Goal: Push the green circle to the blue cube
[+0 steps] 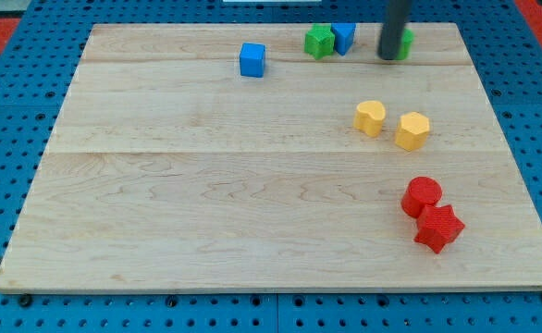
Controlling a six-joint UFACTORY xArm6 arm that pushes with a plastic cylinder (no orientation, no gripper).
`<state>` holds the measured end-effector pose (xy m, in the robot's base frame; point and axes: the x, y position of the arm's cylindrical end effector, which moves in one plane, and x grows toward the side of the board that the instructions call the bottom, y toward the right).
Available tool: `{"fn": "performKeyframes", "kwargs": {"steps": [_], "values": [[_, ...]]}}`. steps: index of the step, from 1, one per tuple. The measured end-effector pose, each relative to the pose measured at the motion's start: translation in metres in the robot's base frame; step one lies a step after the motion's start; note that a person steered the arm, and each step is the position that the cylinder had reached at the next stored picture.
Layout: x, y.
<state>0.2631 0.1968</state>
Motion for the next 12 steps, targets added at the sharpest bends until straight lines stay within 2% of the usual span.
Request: {"fn": "performKeyframes", "kwargs": {"steps": [1, 3, 5, 6, 7, 9, 12], "values": [[0.000, 0.039], [0.021, 0.053], [0.000, 0.112], [-0.033, 0.109], [-0.044, 0.077], [-0.039, -0.017], [-0.037, -0.014]]}}
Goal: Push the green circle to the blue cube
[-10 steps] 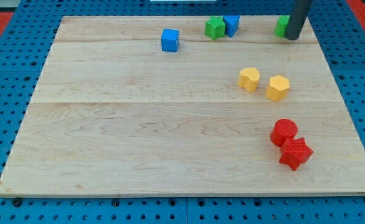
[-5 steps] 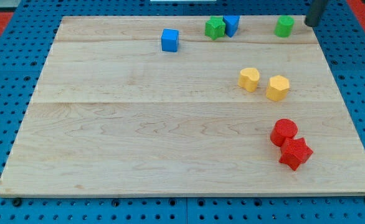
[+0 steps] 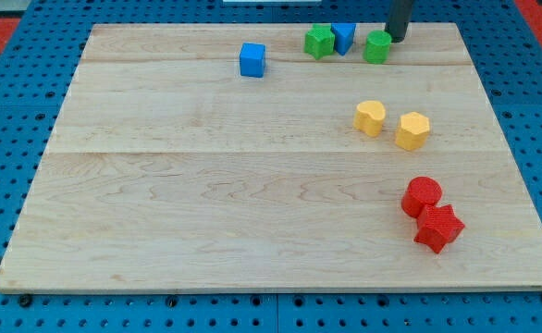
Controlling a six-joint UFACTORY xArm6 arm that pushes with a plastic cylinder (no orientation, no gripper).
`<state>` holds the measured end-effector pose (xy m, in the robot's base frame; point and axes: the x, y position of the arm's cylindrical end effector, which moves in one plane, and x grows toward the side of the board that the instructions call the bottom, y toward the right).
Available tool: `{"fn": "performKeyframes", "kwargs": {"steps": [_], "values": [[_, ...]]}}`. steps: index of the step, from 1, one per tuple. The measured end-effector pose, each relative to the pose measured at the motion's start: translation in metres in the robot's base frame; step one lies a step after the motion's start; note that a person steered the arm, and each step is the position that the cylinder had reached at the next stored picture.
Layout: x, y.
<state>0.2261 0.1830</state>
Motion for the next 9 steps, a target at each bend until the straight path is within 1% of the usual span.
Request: {"fn": "performKeyframes", "kwargs": {"steps": [1, 2, 3, 4, 6, 7, 8, 9], "values": [[0.002, 0.000], [0.015, -0.004], [0.051, -0.041], [0.086, -0.056], [0.056, -0.079], [0.089, -0.154], [0.140, -0.206], [0.126, -0.137]]}}
